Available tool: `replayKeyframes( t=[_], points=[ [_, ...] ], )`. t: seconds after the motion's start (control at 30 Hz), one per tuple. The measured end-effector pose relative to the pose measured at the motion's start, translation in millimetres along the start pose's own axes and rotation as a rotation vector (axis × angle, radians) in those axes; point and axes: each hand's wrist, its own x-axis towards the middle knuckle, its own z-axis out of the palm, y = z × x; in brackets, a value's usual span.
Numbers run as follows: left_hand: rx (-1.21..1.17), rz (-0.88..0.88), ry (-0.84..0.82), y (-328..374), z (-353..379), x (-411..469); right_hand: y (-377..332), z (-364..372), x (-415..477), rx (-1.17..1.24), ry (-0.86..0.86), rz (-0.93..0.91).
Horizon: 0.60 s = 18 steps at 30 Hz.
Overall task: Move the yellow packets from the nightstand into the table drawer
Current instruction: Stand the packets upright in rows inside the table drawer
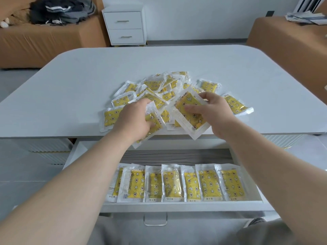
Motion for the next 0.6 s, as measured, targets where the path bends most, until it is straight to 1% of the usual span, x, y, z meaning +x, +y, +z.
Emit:
replayKeyframes(
  t=[0.07,0.17,0.23,0.37,0.5,0.6],
  points=[
    [-0.071,0.002,0.026,1.7,-1.0,-2.3,2.4,-7.1,-1.7,0.03,-0.052,-0.003],
    [-0.138,0.023,0.016,7.1,-2.4,-9.5,5.0,-19.5,-7.1,0.05,-0.136,0.007],
    [-0.148,0.058,-0.008,11.4,-1.1,-17.6,8.5,-27.0,-11.0,0.015,-0.187,0.008],
    [-0.153,0.136,-0.045,20.5,4.9,-33.7,19.8,-41.6,-17.0,-0.011,-0.219,0.011],
    [-0.203,0.152,-0.1,31.6,10.3,-43.8,26.6,-60.9,-22.1,-0.211,-0.364,0.1],
    [-0.245,0.137,-0.168,40.0,17.9,-49.1,34.0,-74.6,-25.7,-0.463,-0.459,0.206]
  ],
)
